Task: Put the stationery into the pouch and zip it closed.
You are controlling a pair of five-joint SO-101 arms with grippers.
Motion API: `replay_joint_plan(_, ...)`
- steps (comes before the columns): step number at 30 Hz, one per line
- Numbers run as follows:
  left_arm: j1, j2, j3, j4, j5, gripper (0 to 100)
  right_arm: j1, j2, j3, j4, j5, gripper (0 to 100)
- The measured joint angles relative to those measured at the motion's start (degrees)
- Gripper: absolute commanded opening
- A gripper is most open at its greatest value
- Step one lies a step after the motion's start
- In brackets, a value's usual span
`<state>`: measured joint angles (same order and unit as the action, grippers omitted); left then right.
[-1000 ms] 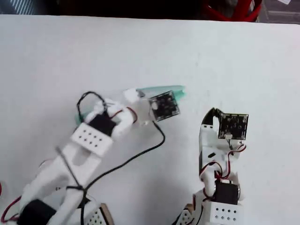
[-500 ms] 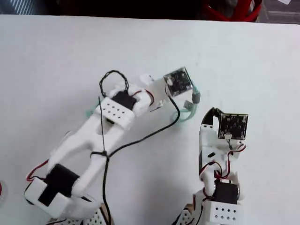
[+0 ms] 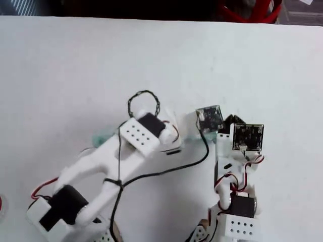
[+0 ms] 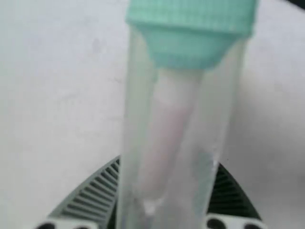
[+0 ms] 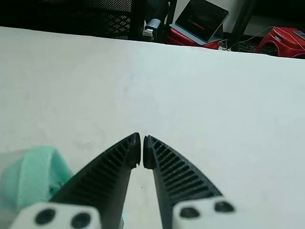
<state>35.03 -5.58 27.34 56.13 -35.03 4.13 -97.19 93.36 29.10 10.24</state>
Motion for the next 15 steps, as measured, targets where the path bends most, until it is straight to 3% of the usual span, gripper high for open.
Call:
replay_joint_plan(5,-2.5,-1.0,1.0,-1.9,-2.5,22,0.0,0.0,0.0,0.0,0.0,2.1)
replay_joint_plan(11,0.4,-0.7,-5.9,13.6,-2.3,22,0.0,0.0,0.0,0.0,0.0,2.1)
replay_joint_plan(15,2.7,-0.7,-10.9,16.4,-2.0,21,1.8,0.0,0.0,0.0,0.0,2.1)
